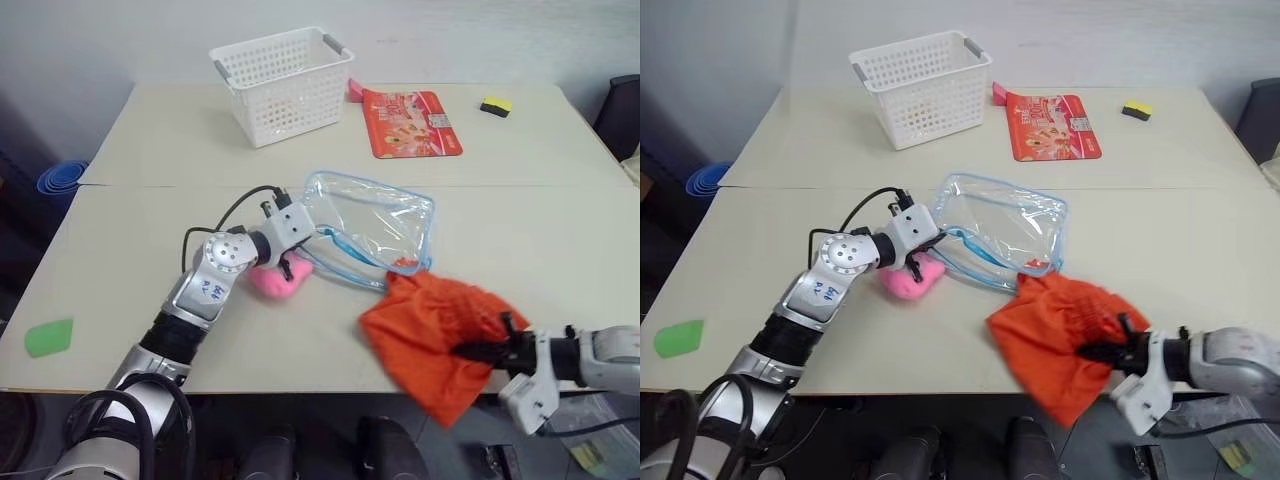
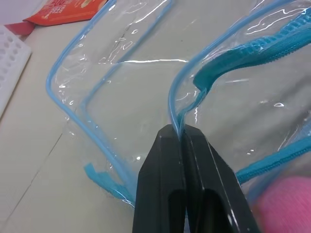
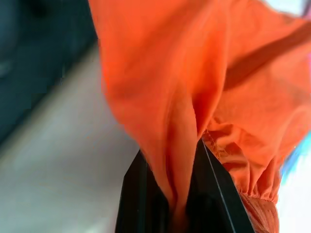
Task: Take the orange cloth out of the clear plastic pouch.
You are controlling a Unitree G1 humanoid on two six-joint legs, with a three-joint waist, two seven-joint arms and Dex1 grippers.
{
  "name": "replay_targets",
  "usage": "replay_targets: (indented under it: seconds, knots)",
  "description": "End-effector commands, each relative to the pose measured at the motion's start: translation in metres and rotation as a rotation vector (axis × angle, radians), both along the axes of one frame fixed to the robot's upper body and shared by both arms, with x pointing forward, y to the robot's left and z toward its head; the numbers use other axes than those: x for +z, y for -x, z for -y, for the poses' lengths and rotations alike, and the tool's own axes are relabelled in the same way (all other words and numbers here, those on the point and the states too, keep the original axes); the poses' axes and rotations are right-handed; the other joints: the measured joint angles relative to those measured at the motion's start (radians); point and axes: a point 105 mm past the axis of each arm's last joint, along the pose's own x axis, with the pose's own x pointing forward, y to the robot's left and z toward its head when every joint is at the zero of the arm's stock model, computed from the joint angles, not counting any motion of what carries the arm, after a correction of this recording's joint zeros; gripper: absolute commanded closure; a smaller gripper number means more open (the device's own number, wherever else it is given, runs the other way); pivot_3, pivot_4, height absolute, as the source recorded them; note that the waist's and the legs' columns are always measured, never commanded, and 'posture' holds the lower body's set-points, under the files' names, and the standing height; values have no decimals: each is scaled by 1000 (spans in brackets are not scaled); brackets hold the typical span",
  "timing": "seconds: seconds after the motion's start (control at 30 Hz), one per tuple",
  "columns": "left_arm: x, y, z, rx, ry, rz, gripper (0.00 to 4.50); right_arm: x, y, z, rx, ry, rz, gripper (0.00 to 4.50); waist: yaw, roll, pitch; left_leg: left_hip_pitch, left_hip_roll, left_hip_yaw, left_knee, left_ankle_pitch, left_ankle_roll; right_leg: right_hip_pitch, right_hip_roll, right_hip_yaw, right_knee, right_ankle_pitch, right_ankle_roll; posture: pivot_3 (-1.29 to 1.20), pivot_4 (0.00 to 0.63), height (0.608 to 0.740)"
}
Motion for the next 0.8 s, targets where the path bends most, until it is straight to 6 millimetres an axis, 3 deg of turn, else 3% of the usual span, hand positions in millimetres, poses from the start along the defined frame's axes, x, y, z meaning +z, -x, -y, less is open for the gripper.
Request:
replay_targets:
  seconds: [0.03, 0.17, 0.37, 0.43, 0.53, 0.6, 0.77, 0.8]
  knots:
    - [4, 14, -3, -71, -51, 7, 4500, 26, -35, 61, -270, 64, 153, 4459, -4, 0, 0, 0, 0, 1, 0, 0, 0, 0, 0, 1, 0, 0, 0, 0, 150, 740]
    - [-2, 30, 0, -140, -106, 1, 4500, 43, -59, 106, -487, 93, 265, 4459, -9, 0, 0, 1, 0, 1, -2, 0, 0, 0, -1, 4, 0, 0, -1, 0, 150, 740]
    - [-3, 35, 5, -145, -103, -4, 4500, 47, -73, 133, -629, 148, 359, 4459, -10, 1, 0, 1, 1, 2, -4, 0, 0, -1, -1, 10, -1, -1, -1, 0, 150, 740]
    - [-3, 38, 10, -165, -82, -21, 4500, 45, -76, 130, -659, 89, 360, 4459, -10, 0, 0, 1, 0, 2, -4, 0, 0, -1, -1, 11, -1, -1, -1, 0, 150, 740]
    - [7, 60, 32, -303, 64, -92, 4500, 37, -85, 81, -755, -414, 185, 4459, -10, -2, 1, 2, 2, 1, -4, 0, 0, 1, 0, 10, -3, 0, -1, 0, 150, 740]
    - [12, 67, 37, -349, 106, -113, 4500, 40, -87, 65, -819, -638, 70, 4459, -12, -2, 2, 1, 5, 1, -4, 0, -1, 2, 1, 10, -5, 0, -1, 0, 150, 740]
    - [11, 73, 29, -369, 96, -166, 4500, 55, -88, 76, -983, -878, -14, 2872, -7, 4, 2, 1, 4, 2, -1, 0, -1, 0, -1, 10, 0, 0, 0, 0, 150, 740]
    - [12, 74, 27, -366, 104, -175, 4278, 59, -86, 78, -992, -907, -37, 2528, -5, 4, 2, 1, 4, 1, -1, -1, -1, 0, -1, 10, 0, 0, -1, 0, 150, 740]
